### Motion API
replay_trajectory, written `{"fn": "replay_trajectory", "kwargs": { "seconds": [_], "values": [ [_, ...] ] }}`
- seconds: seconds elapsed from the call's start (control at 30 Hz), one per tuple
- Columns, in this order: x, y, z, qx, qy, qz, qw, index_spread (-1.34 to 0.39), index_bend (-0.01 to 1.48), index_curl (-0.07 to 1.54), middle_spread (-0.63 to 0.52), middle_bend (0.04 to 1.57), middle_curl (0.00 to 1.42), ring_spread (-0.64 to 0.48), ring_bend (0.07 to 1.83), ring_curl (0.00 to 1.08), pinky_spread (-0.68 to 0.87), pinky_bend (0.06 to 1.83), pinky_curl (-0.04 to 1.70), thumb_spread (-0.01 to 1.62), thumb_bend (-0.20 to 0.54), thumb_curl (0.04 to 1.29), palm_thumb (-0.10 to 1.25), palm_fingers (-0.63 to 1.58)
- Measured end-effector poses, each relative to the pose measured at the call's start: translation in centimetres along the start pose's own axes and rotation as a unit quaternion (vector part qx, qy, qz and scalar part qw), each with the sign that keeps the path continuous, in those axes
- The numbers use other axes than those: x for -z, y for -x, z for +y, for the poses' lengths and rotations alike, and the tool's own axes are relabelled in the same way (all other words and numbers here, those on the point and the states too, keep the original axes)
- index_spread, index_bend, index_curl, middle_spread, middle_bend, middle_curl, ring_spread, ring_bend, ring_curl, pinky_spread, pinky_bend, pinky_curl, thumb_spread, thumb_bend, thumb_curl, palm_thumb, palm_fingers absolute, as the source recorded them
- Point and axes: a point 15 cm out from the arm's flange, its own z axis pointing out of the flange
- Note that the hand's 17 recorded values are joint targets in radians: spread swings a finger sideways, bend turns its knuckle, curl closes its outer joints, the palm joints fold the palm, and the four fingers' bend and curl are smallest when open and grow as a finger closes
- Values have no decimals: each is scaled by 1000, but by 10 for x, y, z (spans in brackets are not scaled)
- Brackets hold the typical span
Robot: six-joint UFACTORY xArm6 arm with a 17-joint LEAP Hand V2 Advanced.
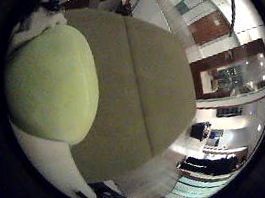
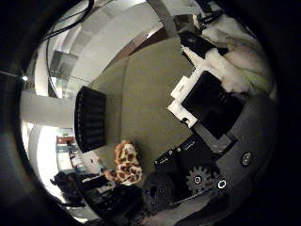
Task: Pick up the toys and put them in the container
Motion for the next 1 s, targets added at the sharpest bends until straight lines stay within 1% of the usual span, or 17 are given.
{"fn": "replay_trajectory", "kwargs": {
  "seconds": [0.17, 0.23, 0.37, 0.5, 0.73, 1.0],
  "values": [
    [69, 23, 2, 9, 24, -22, 999, -196, 1195, 695, -112, 1337, 631, -161, 1459, 587, -166, 1480, 583, 995, -13, 659, 1043, 1208],
    [99, 38, 0, 16, 24, -28, 999, -196, 1197, 694, -111, 1339, 628, -160, 1460, 586, -167, 1471, 599, 1002, -13, 665, 1041, 1208],
    [152, 82, 3, 39, 20, -37, 998, -192, 1196, 693, -112, 1347, 627, -160, 1462, 585, -169, 1455, 627, 1013, -13, 675, 1036, 1206],
    [194, 147, 16, 68, 14, -48, 996, -190, 1196, 693, -111, 1349, 625, -165, 1463, 583, -171, 1440, 651, 1016, -14, 682, 1034, 1205],
    [240, 278, 38, 122, 1, -70, 990, -190, 1196, 692, -111, 1350, 622, -170, 1467, 584, -175, 1419, 696, 1023, -13, 689, 1030, 1206],
    [258, 417, 61, 176, -6, -102, 979, -190, 1195, 692, -111, 1351, 620, -171, 1466, 585, -180, 1393, 737, 1031, -13, 693, 1028, 1207]
  ]
}}
